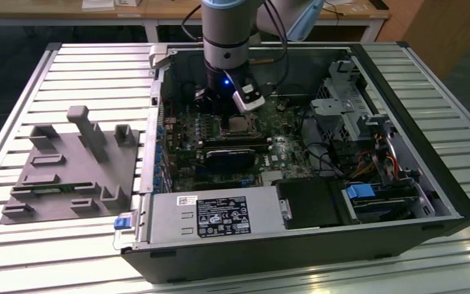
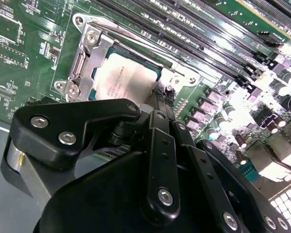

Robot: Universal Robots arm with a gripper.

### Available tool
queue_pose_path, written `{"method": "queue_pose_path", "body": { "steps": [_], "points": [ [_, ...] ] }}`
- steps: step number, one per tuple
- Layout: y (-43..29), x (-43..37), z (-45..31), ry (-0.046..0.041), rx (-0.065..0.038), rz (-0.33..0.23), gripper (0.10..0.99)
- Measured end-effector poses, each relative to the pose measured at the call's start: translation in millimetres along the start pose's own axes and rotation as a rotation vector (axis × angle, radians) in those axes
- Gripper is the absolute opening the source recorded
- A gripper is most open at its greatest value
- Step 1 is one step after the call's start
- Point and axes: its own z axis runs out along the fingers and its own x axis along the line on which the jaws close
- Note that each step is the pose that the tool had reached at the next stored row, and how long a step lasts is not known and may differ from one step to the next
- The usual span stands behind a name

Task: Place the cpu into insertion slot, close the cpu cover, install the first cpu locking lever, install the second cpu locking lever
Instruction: 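Close the cpu cover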

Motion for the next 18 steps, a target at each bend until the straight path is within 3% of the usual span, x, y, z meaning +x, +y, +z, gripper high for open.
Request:
{"method": "queue_pose_path", "body": {
  "steps": [18],
  "points": [
    [0.2,-3.7,1.9,0.0000,0.000,0.000,0.102]
  ]
}}
